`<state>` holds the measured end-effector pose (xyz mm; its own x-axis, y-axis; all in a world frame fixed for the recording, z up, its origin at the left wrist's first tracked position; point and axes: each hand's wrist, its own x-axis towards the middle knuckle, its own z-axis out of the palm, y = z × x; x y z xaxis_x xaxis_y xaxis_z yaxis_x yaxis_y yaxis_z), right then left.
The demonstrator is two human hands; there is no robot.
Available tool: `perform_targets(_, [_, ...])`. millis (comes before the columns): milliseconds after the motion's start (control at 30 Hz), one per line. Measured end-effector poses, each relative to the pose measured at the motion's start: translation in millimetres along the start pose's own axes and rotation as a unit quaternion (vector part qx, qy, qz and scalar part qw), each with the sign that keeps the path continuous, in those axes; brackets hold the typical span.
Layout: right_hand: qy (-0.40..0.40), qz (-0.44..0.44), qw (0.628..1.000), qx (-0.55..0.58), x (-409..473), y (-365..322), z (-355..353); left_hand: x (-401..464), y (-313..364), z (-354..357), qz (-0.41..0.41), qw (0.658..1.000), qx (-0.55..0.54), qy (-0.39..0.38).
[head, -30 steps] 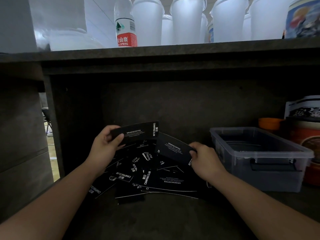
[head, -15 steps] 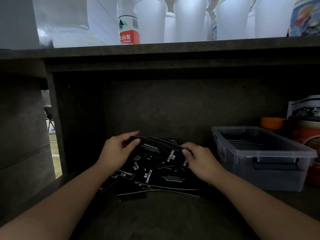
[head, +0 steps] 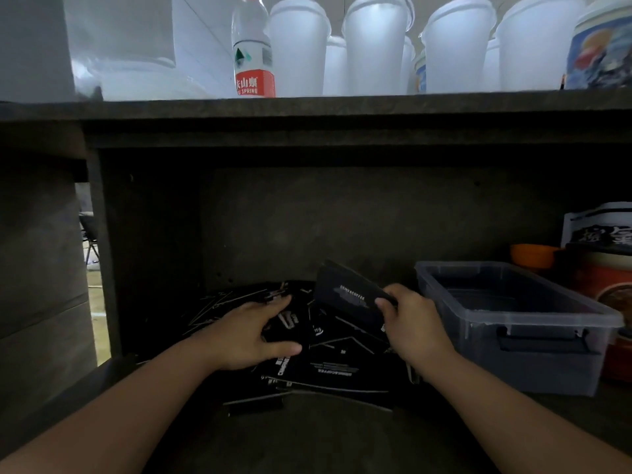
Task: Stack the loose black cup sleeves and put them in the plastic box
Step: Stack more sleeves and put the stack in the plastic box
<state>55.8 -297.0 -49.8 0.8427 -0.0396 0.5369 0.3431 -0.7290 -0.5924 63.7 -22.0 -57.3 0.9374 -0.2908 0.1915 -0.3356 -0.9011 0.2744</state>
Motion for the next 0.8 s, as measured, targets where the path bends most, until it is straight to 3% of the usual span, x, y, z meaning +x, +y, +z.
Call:
perform_targets(133, [-0.018, 0.002, 1.000, -0.003, -1.1, -0.7, 2.1, 0.3, 4.7, -9.5, 0.052, 0.996, 0.053, 0.041])
perform_targets(333, [-0.082, 0.018, 0.996, -0.036, -1.8, -1.3, 2.1, -8.1, 18.7, -13.7, 0.046, 0.995, 0.094, -0.002])
perform_targets(500, [-0.104, 0.015, 0.993, -0.048, -0.4, -1.1, 0.8, -9.7, 47.7, -16.2, 0.150, 0.939, 0.306, 0.052])
perform_targets(800, [-0.099, 0.001, 0.995, -0.027, -0.9, 1.3, 1.5, -10.3, 72.0, -4.4, 0.149, 0.900, 0.406, 0.051])
